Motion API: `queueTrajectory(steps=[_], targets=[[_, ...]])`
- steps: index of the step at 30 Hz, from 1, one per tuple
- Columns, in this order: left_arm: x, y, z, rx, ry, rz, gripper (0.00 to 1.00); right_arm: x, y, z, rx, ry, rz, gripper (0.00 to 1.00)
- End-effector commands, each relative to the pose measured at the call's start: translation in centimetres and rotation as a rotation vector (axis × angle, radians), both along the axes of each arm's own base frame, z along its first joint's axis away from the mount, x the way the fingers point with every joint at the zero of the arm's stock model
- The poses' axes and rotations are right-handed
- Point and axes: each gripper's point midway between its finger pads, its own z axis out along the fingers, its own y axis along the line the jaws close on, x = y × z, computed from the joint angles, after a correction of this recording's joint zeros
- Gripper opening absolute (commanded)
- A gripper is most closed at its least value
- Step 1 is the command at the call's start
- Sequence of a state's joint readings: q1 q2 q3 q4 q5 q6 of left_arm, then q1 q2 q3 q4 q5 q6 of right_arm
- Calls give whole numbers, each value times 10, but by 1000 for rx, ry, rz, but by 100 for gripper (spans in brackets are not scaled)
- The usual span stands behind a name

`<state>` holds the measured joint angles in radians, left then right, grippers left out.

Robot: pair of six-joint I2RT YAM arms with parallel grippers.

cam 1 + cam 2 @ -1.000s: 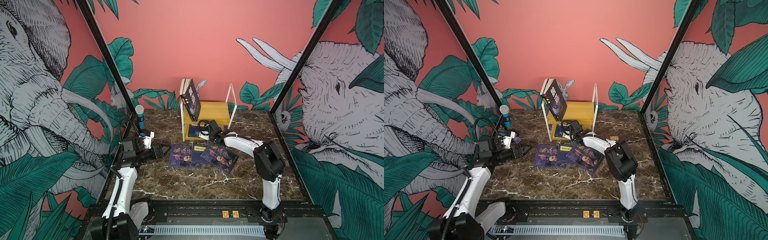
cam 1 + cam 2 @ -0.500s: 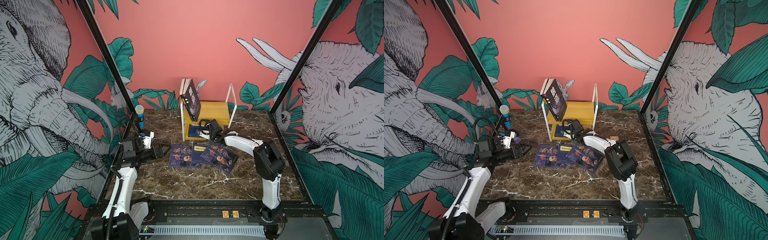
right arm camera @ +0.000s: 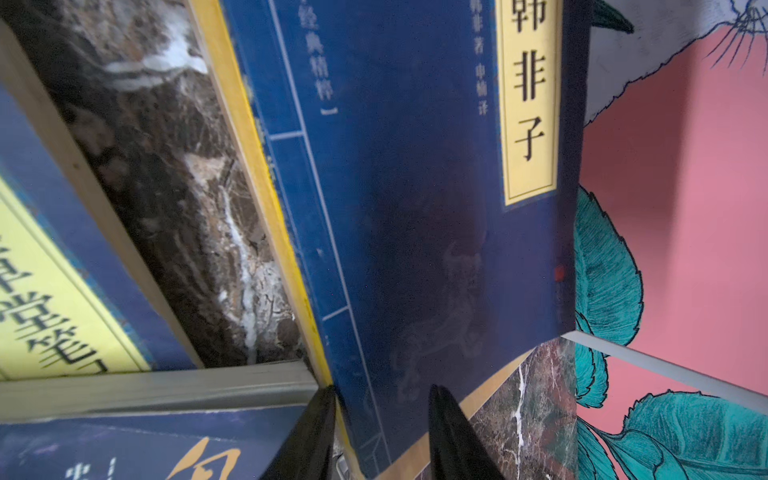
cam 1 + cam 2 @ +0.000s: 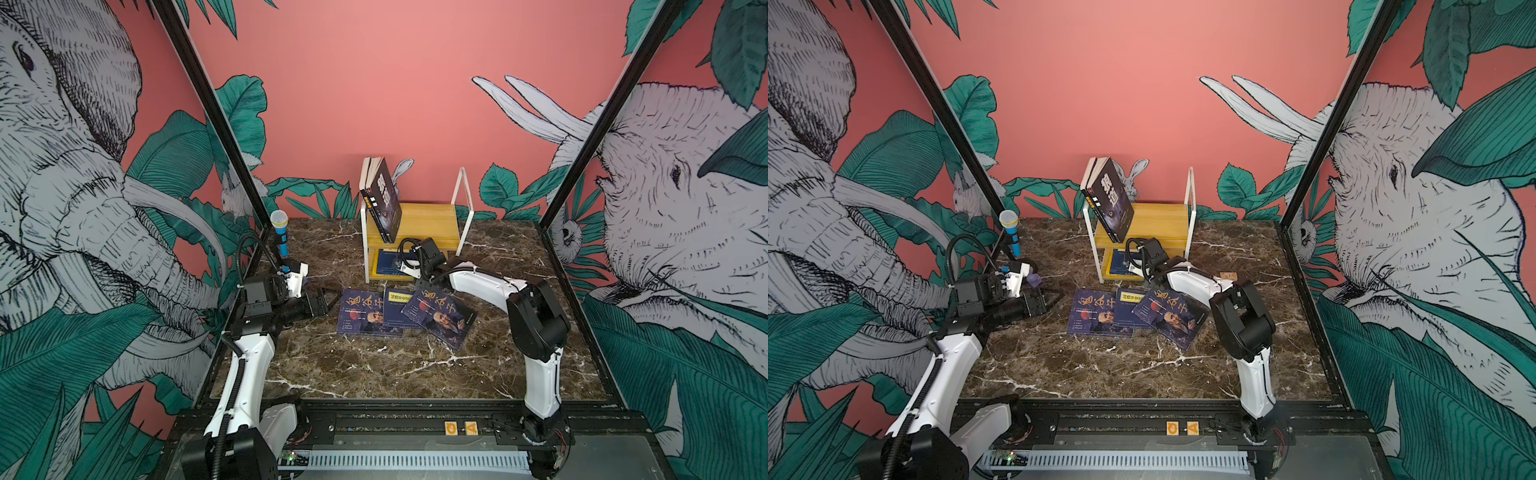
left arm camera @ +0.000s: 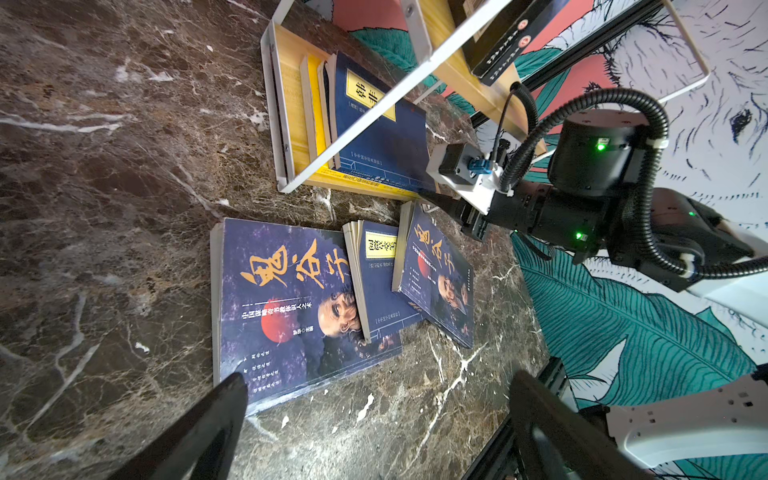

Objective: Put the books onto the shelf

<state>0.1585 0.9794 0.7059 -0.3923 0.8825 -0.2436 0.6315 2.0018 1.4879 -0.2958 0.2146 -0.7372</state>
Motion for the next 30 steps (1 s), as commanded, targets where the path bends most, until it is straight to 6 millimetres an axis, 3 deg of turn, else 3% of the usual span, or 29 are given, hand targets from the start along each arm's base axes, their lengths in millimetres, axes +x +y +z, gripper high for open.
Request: queueTrajectory(steps=[1, 10, 16, 23, 30], targets=[[-1, -1, 12, -8, -37, -10, 99, 12, 3, 15, 33, -42, -13, 39], [-1, -1, 12, -10, -34, -11, 99, 4, 14, 22, 85, -10, -3, 44], [0, -1, 12, -13, -37, -9, 99, -10, 52, 39, 178, -3, 59, 52], [-1, -1, 13, -11, -42, -9, 99, -14, 94, 29, 166, 5, 112, 55], [-2, -1, 14, -9, -45, -9, 99, -11, 122, 26, 175, -13, 150, 56]])
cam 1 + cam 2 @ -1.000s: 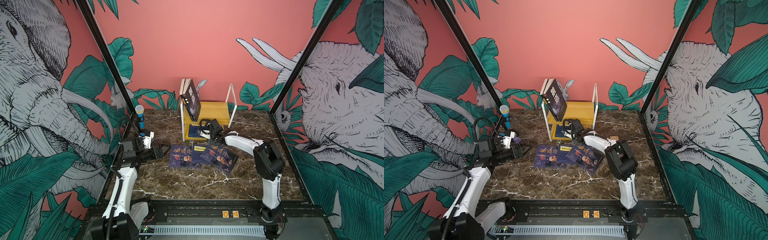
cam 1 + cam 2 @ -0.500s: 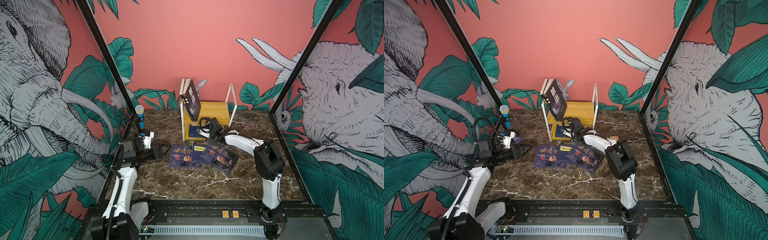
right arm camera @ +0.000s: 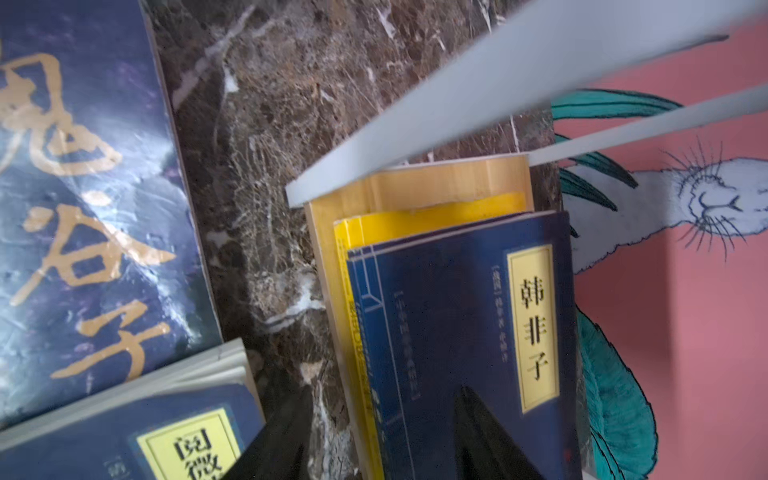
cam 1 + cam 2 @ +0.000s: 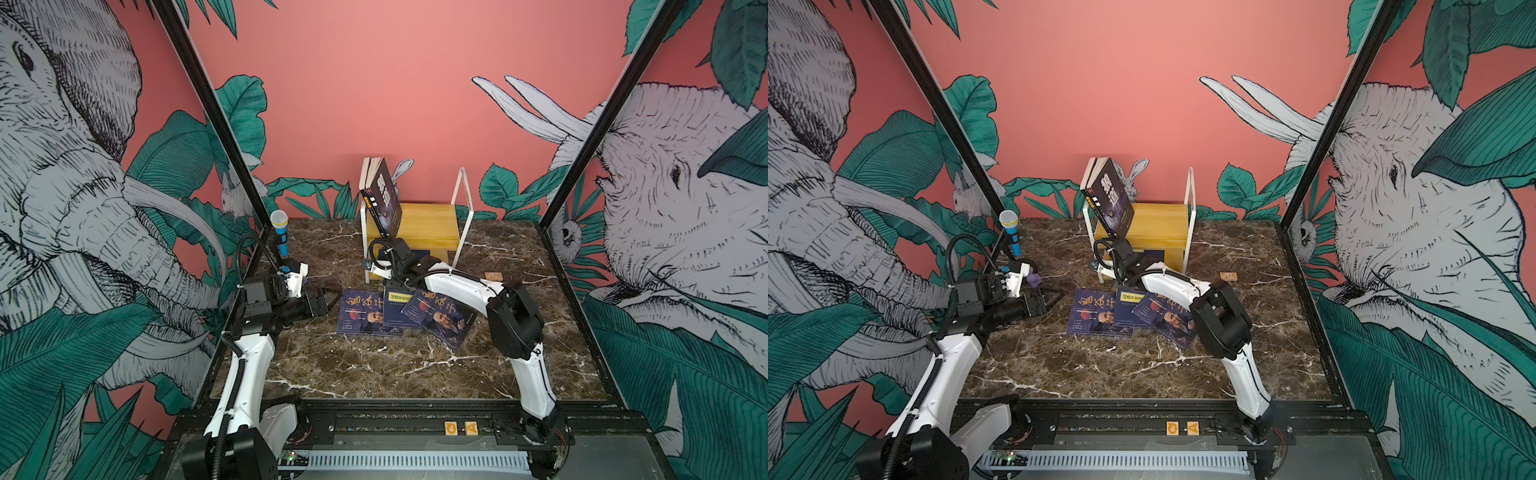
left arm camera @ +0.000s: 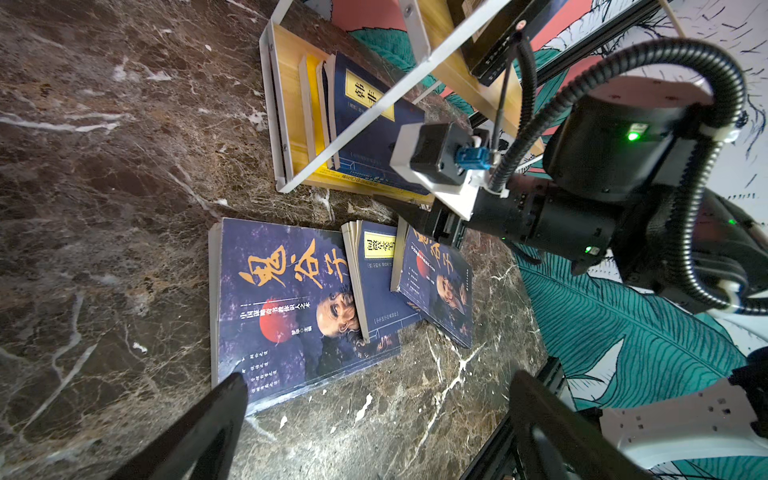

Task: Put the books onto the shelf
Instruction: 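Open the right gripper and draw it back up from the lower shelf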

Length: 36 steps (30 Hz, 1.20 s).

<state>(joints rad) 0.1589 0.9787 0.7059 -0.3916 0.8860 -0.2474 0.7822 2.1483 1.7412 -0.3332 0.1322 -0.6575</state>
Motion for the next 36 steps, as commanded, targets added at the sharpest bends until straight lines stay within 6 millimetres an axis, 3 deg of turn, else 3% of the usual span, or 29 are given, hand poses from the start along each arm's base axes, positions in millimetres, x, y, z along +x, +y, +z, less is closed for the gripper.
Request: queueTrajectory(steps=[1, 17, 36], targets=[[-2, -1, 14, -3, -48, -10, 99, 8, 10, 9, 33, -24, -1, 56], [-2, -1, 12, -3, -43, -9, 99, 27, 19, -5, 26, -82, -34, 48], [-1, 1, 13, -6, -45, -2, 99, 29, 20, -3, 29, -87, -32, 41]])
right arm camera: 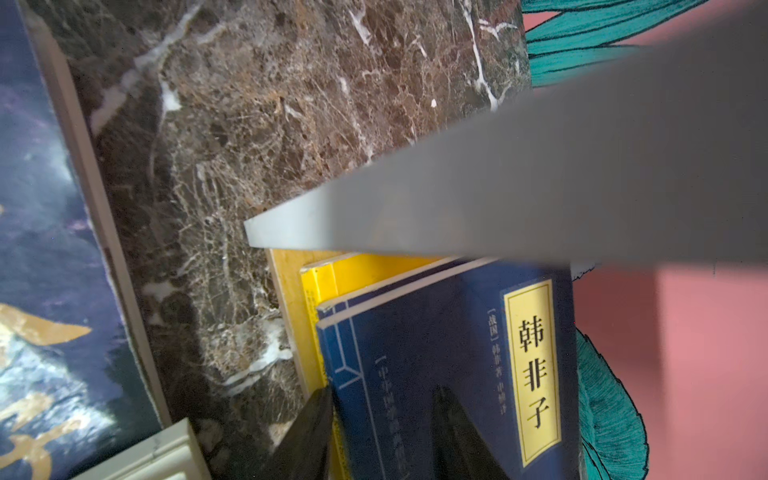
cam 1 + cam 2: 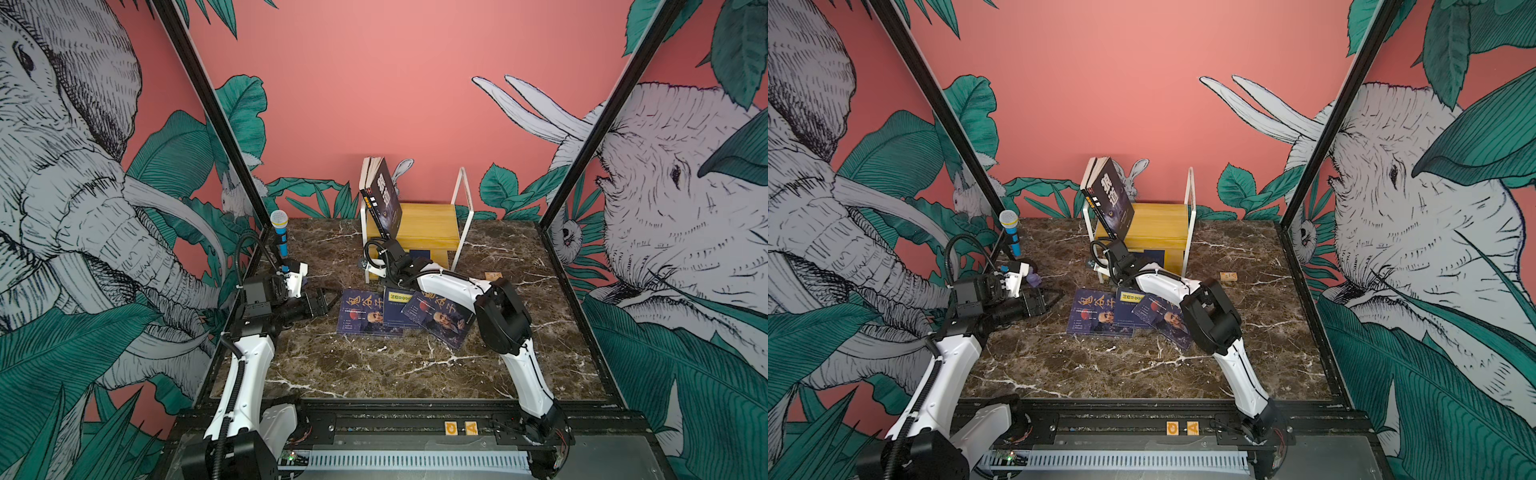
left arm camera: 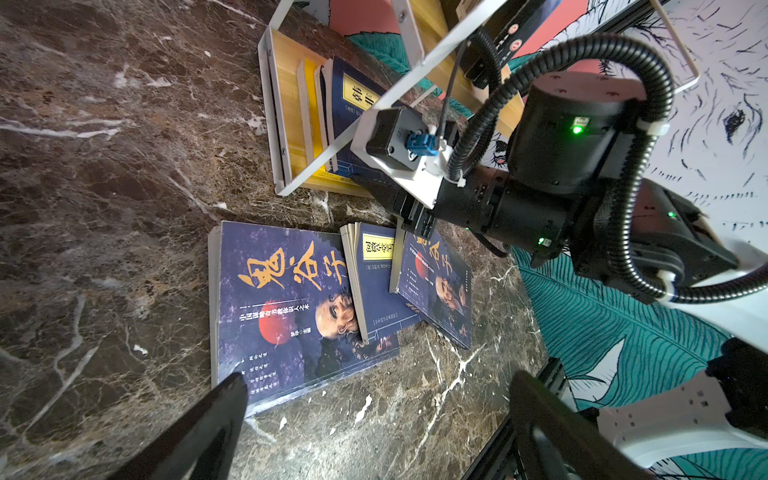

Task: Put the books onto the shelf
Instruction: 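Open the right gripper and draw it back up from the lower shelf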

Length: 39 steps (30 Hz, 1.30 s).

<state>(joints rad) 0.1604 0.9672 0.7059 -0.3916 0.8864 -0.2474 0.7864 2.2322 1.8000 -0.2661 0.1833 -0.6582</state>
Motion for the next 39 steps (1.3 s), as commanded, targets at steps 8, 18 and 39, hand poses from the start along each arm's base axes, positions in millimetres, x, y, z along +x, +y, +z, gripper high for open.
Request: queueTrajectory(steps=[8, 18, 39], targets=[[-1, -1, 10, -7, -31, -8, 99, 9, 7, 8, 23, -34, -3, 39], [-1, 0, 9, -8, -26, -7, 99, 10, 6, 7, 21, -34, -6, 37], [1, 0, 7, -9, -23, -7, 99, 14, 6, 6, 27, -33, -8, 33]])
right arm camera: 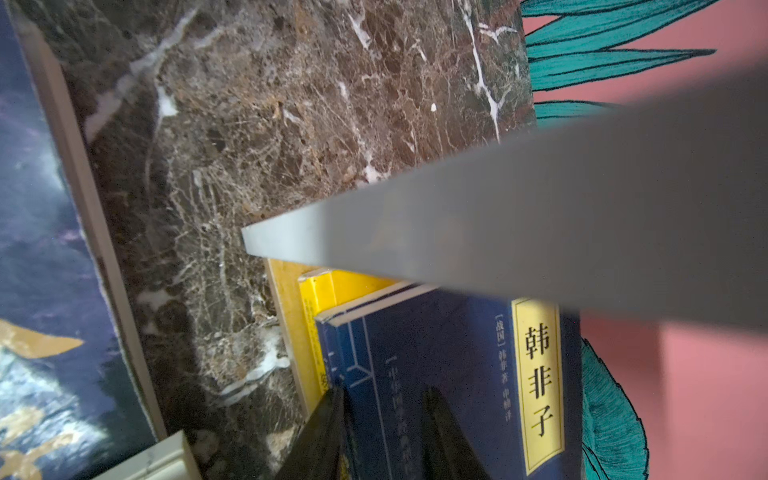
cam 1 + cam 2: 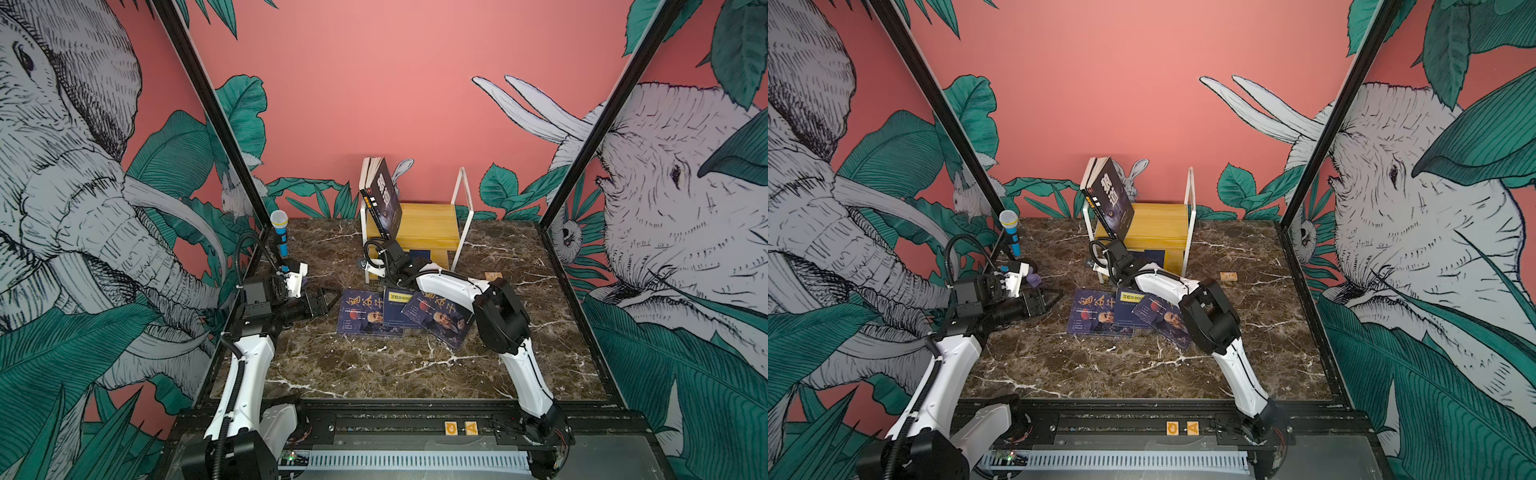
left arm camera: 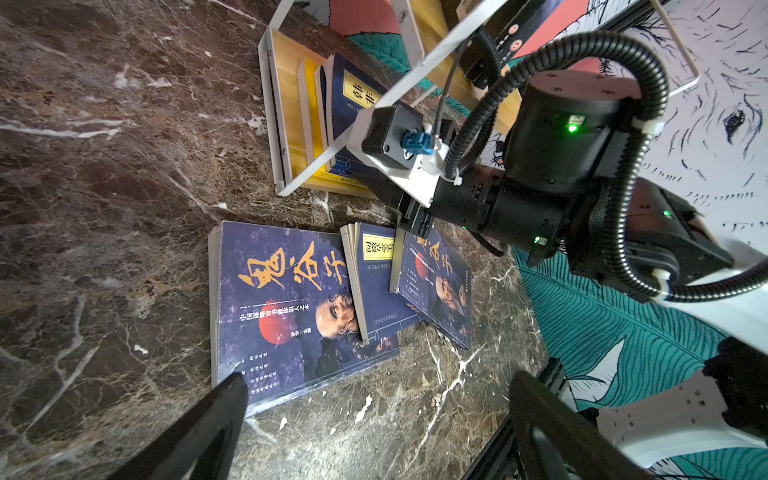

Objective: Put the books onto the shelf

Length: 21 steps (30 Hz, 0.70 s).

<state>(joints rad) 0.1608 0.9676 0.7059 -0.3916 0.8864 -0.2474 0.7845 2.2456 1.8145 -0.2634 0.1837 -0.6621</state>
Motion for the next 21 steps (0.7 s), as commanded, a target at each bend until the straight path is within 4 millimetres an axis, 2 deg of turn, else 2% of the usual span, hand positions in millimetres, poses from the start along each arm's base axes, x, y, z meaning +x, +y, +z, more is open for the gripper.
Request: queueTrajectory(steps=[1, 7, 10, 13, 17, 21], targets=[[0, 0, 7, -9, -22, -8, 99, 11, 4, 8, 27, -29, -9, 33], [0, -1, 7, -8, -23, -10, 99, 10, 3, 9, 25, -24, -8, 34], [0, 0, 8, -7, -23, -7, 99, 0, 4, 19, 22, -22, 7, 41], [0, -2, 11, -18, -31, -23, 99, -20, 6, 43, 51, -32, 28, 46], [2, -7, 15, -65, -38, -43, 99, -55, 1, 89, 129, -47, 48, 50], [-2, -26, 21, -84, -44, -112, 99, -88, -24, 120, 237, -23, -23, 51]])
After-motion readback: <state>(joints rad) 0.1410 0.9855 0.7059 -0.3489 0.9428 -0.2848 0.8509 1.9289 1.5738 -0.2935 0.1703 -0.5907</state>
